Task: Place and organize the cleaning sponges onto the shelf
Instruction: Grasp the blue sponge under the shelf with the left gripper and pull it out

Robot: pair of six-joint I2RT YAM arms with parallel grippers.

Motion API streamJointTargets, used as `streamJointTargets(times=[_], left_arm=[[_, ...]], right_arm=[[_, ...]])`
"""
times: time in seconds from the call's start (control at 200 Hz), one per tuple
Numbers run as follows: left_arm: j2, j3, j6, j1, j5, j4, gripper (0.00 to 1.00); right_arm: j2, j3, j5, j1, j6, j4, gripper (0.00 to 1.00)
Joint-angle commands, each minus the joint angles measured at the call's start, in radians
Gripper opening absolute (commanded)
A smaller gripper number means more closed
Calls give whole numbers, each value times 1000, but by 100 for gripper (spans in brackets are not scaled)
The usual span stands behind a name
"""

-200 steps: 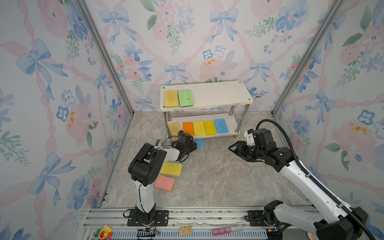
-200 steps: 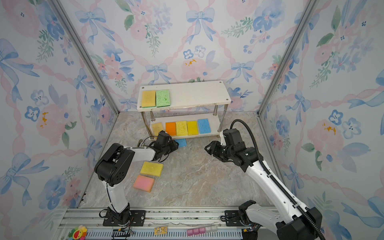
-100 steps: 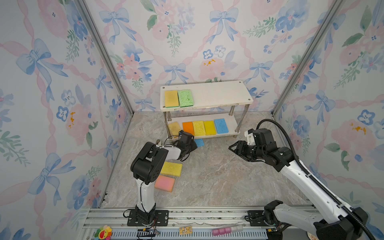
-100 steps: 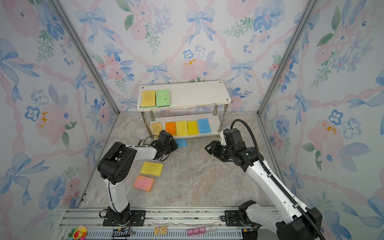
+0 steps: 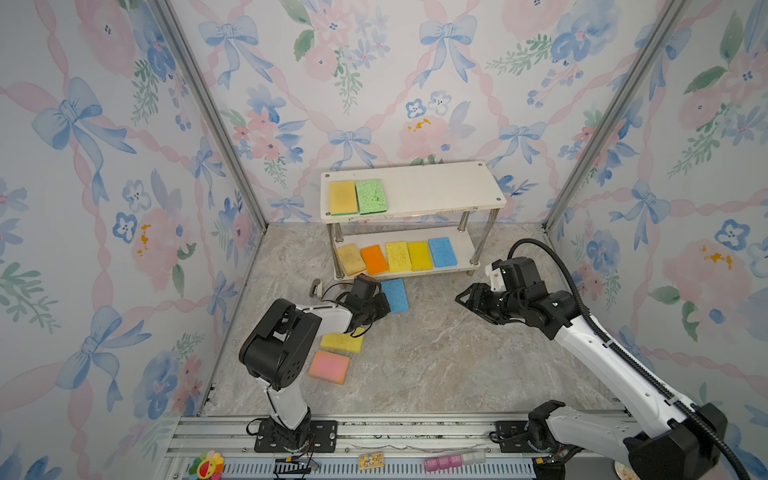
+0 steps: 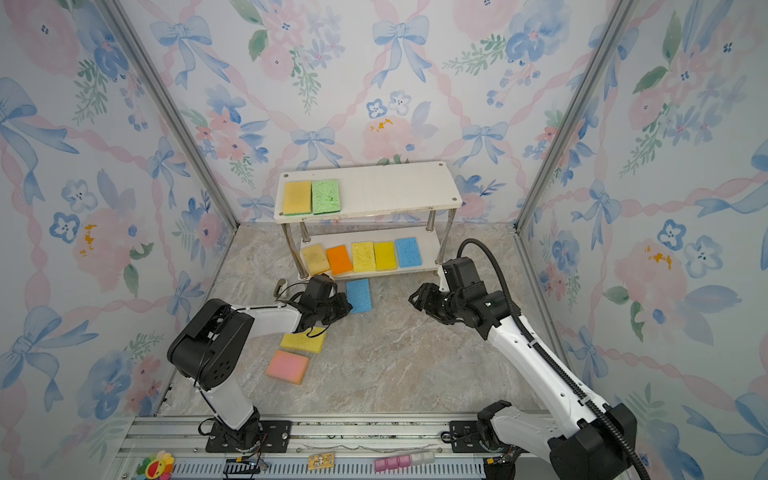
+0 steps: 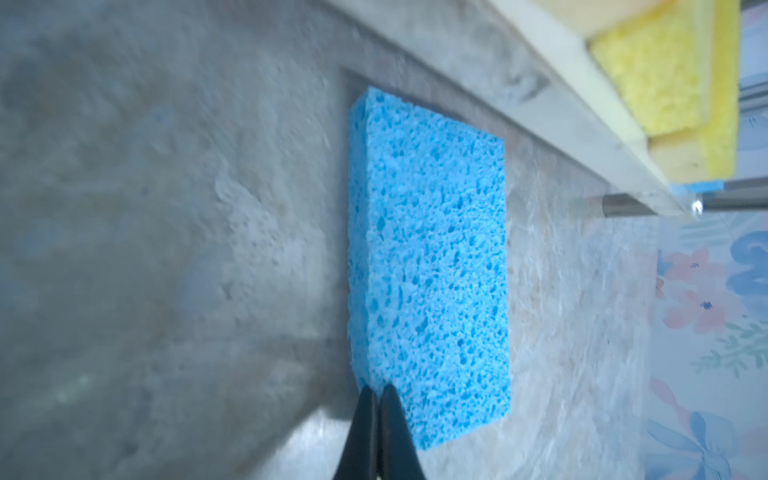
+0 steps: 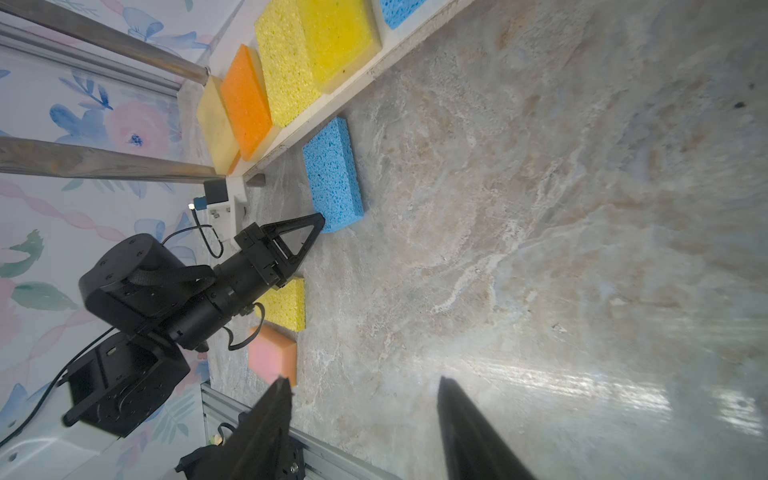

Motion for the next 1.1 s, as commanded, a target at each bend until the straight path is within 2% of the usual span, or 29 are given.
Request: streamJointTargets(times=[0.0, 0.23, 0.485, 0.64, 0.835, 1.025, 1.095], left_arm=[[-73, -27, -2, -40, 138, -31, 0], [-141, 7, -22, -131, 254, -32, 0], [-192, 23, -60, -151, 246, -30, 0], [-198, 37, -81, -153, 249, -20, 0], [-186, 28, -146, -153, 290, 91, 0], [-173, 20, -186, -153, 304, 153, 0], [-172, 15, -189, -152, 302, 161, 18]], right_arm=[[67, -45, -70, 33, 14, 63, 61], [175, -94, -133, 64, 71, 251, 63], [217, -91, -141, 62, 63, 271, 63], [210, -107, -143, 61, 83, 309, 59], [219, -106, -150, 63, 118, 372, 46], [194, -88, -131, 61, 103, 332, 26], [180, -79, -127, 59, 88, 307, 18]])
